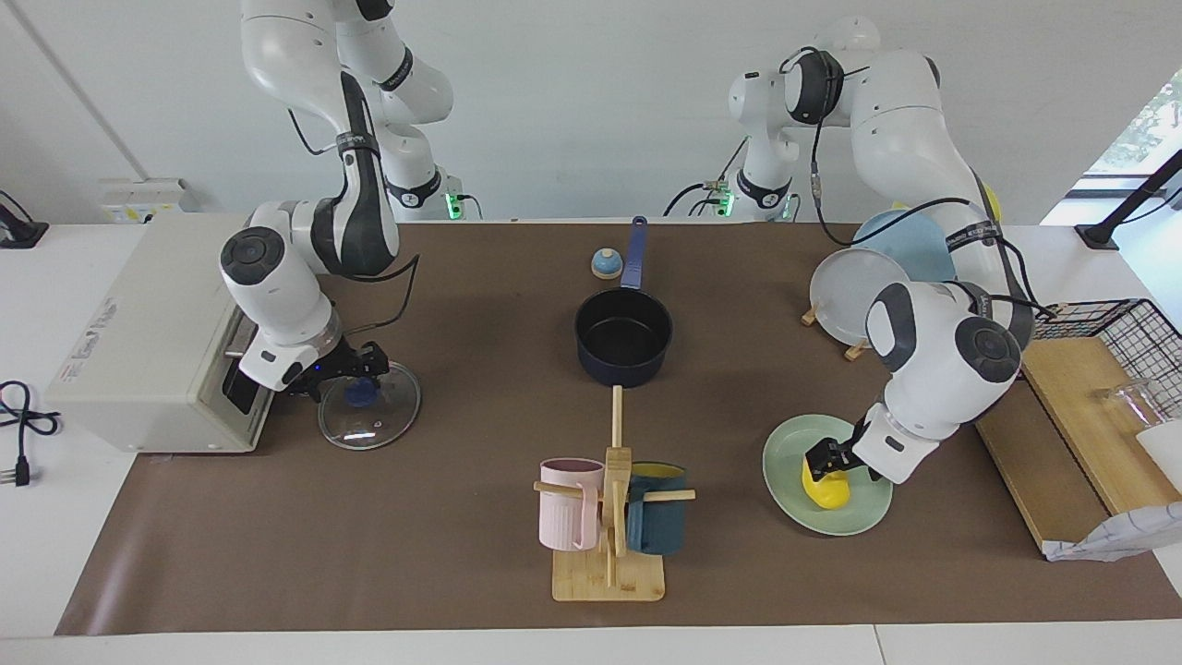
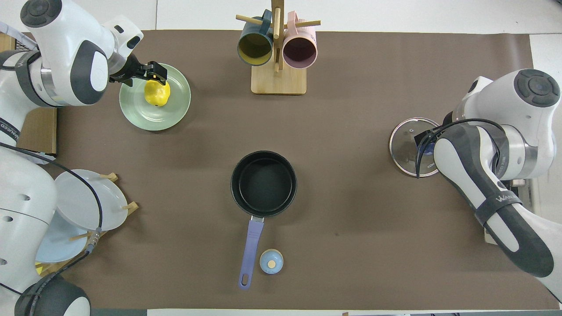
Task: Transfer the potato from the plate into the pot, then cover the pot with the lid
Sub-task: 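Grasp the yellow potato with the left gripper while the right gripper grasps the lid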
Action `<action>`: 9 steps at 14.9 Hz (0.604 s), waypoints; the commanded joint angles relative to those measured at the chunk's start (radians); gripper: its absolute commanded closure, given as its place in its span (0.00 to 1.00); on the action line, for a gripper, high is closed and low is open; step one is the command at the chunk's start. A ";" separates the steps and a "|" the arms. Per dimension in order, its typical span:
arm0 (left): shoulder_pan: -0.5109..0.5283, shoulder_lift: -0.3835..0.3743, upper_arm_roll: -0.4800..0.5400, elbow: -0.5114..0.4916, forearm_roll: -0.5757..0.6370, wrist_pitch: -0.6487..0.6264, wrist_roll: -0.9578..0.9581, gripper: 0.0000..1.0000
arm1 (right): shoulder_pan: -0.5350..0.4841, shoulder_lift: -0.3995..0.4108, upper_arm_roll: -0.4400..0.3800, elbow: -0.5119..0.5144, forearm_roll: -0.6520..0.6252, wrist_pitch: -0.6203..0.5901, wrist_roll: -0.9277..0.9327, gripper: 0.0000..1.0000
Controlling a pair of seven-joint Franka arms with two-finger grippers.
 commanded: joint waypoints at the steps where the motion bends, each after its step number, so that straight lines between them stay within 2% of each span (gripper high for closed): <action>1: -0.014 -0.006 0.011 -0.038 -0.009 0.049 -0.012 0.00 | -0.001 -0.012 0.009 -0.034 0.021 0.018 0.039 0.00; 8: -0.056 -0.025 0.049 -0.095 0.010 0.083 -0.077 0.00 | 0.005 -0.021 0.012 -0.068 0.020 0.034 0.022 0.00; 9: -0.056 -0.028 0.049 -0.096 0.008 0.083 -0.078 0.03 | 0.019 -0.021 0.012 -0.069 0.020 0.035 0.022 0.00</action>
